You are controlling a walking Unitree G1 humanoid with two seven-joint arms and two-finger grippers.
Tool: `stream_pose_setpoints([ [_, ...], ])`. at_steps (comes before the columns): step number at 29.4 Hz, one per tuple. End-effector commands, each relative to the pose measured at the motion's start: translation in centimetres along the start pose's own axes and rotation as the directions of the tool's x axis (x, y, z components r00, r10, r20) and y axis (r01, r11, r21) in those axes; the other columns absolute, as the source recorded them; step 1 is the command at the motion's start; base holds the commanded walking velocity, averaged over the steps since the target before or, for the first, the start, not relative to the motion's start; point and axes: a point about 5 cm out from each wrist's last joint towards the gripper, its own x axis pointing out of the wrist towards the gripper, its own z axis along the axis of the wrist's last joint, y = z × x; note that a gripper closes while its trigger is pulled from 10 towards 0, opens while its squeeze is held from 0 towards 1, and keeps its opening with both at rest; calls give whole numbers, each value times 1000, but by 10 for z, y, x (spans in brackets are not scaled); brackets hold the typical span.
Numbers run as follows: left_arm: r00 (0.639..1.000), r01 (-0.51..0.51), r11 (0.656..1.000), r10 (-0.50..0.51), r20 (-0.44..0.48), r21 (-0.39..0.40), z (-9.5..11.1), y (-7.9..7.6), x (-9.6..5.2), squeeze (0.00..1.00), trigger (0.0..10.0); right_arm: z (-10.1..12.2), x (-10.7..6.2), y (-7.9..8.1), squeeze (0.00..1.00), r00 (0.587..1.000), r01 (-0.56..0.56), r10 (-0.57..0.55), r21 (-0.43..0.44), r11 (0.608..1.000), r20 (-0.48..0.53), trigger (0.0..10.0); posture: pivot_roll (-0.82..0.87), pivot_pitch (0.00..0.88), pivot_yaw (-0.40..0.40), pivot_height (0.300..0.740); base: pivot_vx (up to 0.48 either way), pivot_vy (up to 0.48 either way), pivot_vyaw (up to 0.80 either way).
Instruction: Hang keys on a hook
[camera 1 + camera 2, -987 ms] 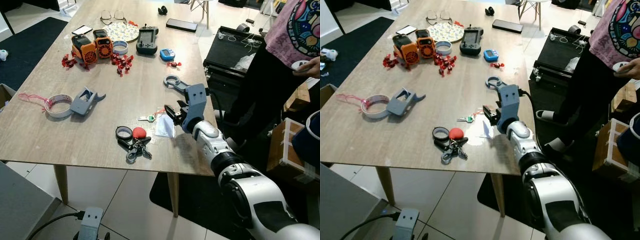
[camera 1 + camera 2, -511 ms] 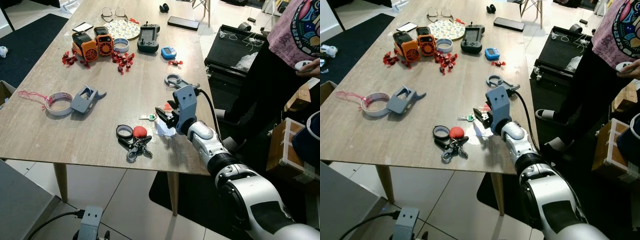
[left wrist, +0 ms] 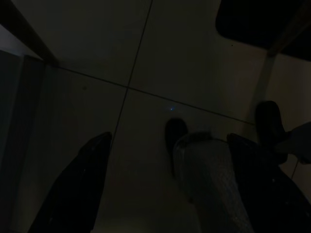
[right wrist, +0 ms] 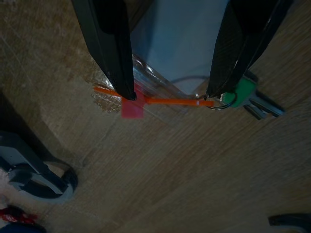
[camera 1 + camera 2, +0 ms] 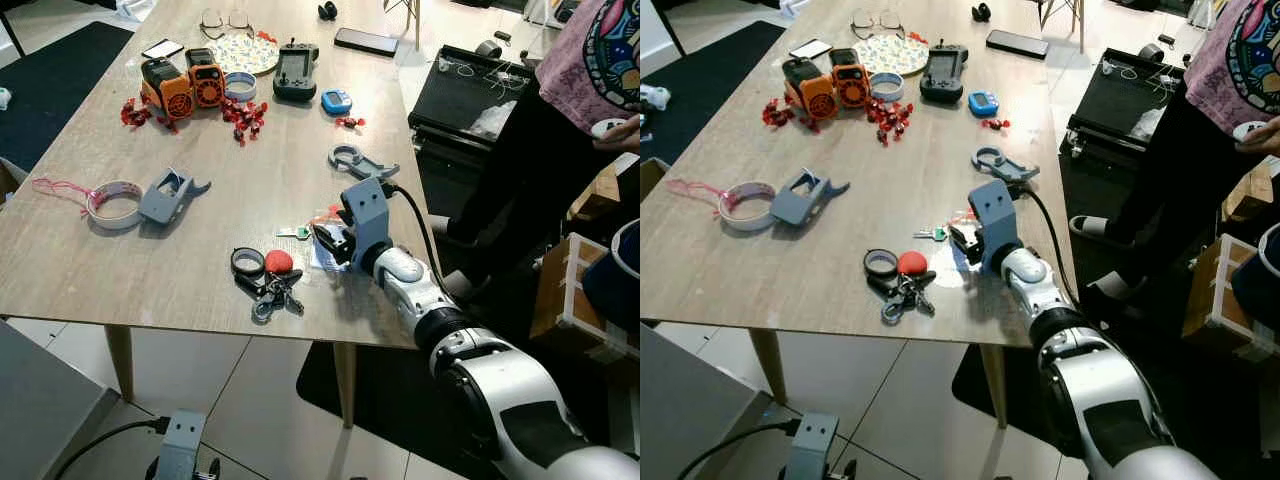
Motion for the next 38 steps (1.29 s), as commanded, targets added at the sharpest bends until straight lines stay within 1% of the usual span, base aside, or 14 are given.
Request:
stream_pose_setpoints([
  [1, 999, -1, 1000, -1, -41, -26, -11, -4, -3, 0, 10000, -2, 1, 2, 0, 1000, 2, -2, 10, 1000, -22, 10000, 75, 250, -85, 740, 0, 0, 0],
  [9, 999, -2, 1000, 1, -42, -26, -11, -3, -3, 0, 10000, 2, 3, 3, 0, 1000, 9, -9, 23, 1000, 7, 10000, 77, 254, -87, 740, 0, 0, 0],
  [21, 999, 0, 1000, -1, -48, -23, -12, -2, -4, 0, 10000, 1, 4, 7, 0, 1000, 6, -6, 18, 1000, -8, 10000, 78, 256, -84, 740, 0, 0, 0],
  [26, 999, 0, 1000, -2, -49, -24, -13, -3, -4, 0, 10000, 1, 4, 8, 0, 1000, -3, 3, 46, 999, -4, 10000, 77, 258, -85, 740, 0, 0, 0],
  [27, 999, 1, 1000, -2, -49, -25, -13, -3, -4, 0, 10000, 1, 4, 8, 0, 1000, -3, 3, 52, 999, -2, 4510, 77, 259, -86, 740, 0, 0, 0],
  [28, 999, 1, 1000, -2, -49, -25, -13, -3, -4, 0, 10000, 1, 4, 8, 0, 1000, -3, 3, 52, 999, -2, 4510, 77, 259, -86, 740, 0, 0, 0],
  [29, 999, 0, 1000, -2, -49, -25, -13, -3, -4, 0, 10000, 2, 4, 8, 0, 1000, -3, 3, 59, 998, 0, 2941, 77, 259, -86, 740, 0, 0, 0],
  [30, 999, 0, 1000, -1, -49, -26, -14, -3, -4, 0, 10000, 2, 4, 8, 0, 1000, -3, 3, 64, 998, 2, 2941, 77, 259, -86, 740, 0, 0, 0],
  [31, 999, 0, 1000, -1, -49, -27, -14, -3, -4, 0, 10000, 2, 5, 8, 0, 1000, -3, 3, 67, 998, 3, 78, 77, 260, -87, 740, 0, 0, 0],
  [38, 999, -1, 999, -1, -50, -34, -15, -4, -5, 0, 10000, 3, 5, 8, 0, 1000, -1, 1, 80, 997, 9, 0, 78, 261, -88, 740, 0, 0, 0],
])
